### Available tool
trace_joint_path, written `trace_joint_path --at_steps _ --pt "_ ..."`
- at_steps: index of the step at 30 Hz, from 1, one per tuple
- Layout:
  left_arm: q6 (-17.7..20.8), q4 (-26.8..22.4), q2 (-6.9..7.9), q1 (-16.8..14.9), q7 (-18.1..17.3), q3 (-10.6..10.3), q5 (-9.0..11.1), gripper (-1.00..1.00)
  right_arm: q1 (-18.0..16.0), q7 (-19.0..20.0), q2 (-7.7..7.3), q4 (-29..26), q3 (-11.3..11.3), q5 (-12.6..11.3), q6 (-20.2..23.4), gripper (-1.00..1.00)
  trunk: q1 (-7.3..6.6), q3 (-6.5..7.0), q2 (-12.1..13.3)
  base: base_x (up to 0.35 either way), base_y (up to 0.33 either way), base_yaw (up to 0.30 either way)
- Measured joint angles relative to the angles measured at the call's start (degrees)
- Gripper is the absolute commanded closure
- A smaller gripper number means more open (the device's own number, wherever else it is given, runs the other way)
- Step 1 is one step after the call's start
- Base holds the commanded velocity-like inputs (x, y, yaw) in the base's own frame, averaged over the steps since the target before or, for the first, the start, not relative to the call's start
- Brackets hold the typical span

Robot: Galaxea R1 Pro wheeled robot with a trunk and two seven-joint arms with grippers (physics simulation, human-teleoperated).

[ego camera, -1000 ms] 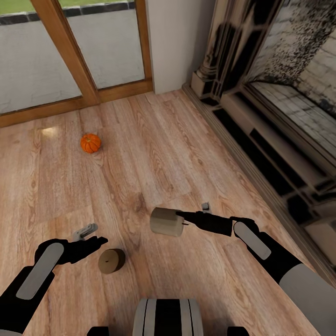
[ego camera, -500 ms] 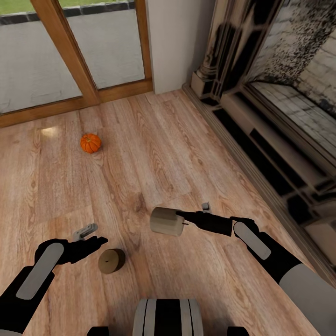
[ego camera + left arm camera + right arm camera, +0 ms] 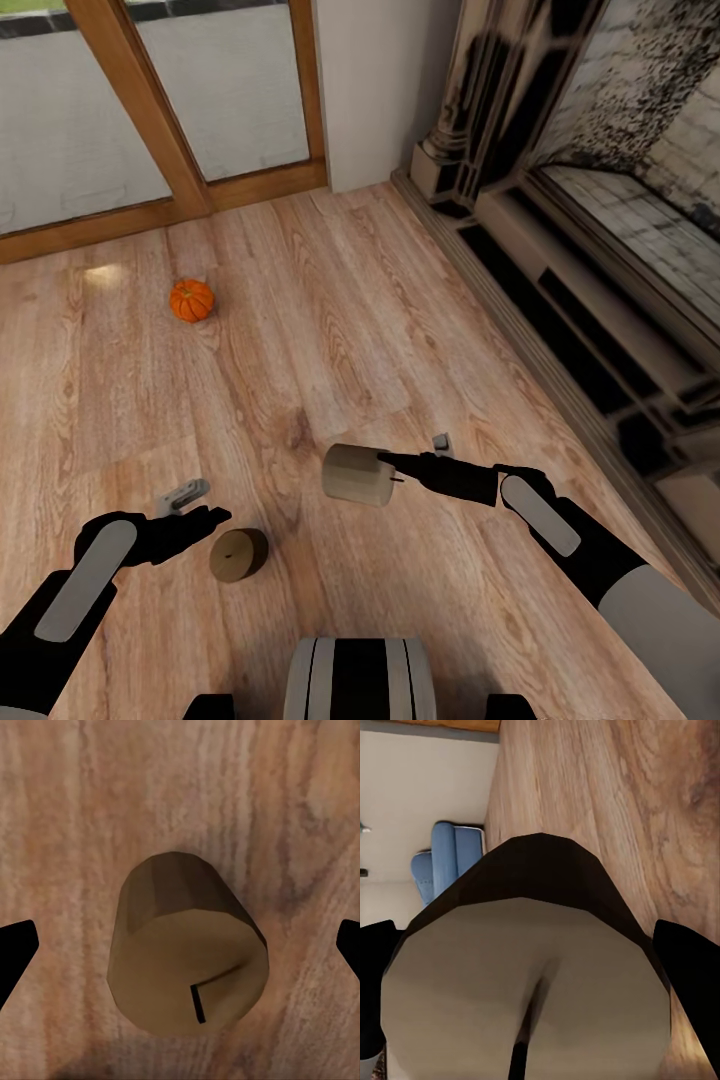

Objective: Place each of the two pumpkins and all three candles from the living room inside a cabinet in the living room (use any cabinet), then make sure every cabinet is closed, and position the cauldron so it is next to a table in the living room.

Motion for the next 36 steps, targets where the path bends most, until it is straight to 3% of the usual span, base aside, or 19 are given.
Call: trace_joint_path --at_steps 9,11,12,16,19,36 --pt "-0.1 0.06 0.0 0.0 0.0 0.0 -0.16 -1.0 0.0 0.0 0.0 0.0 0.02 -0.04 0.02 1.0 0.1 -0.89 -0.05 0.0 0.0 0.0" --pt "-0.19 0.08 -0.03 0.0 0.0 0.0 -1.34 -1.0 0.0 0.04 0.0 0.0 0.01 -0.01 0.0 1.0 0.1 -0.89 -0.05 0.0 0.0 0.0" --pt "-0.37 0.08 -0.06 0.0 0.0 0.02 -3.03 -1.0 0.0 0.07 0.0 0.0 0.0 -0.01 0.0 1.0 0.1 -0.89 -0.05 0.0 0.0 0.0" --pt "-1.53 0.12 -0.08 0.0 -0.06 0.01 -4.25 -1.0 0.0 0.09 0.0 0.01 0.03 0.08 -0.03 1.0 0.13 -1.1 -0.06 0.0 0.0 0.0" --pt "-1.96 0.16 -0.11 0.0 -0.08 -0.04 -4.48 -1.0 0.0 0.17 0.0 0.01 0.01 0.11 -0.04 1.0 0.21 -1.77 -0.1 0.0 0.0 0.0" --pt "-2.12 0.19 -1.33 0.0 -0.07 -0.6 -4.59 -1.0 0.0 0.18 0.0 -0.01 0.0 -0.03 0.01 1.0 0.21 -1.77 -0.11 -0.009 -0.006 0.0"
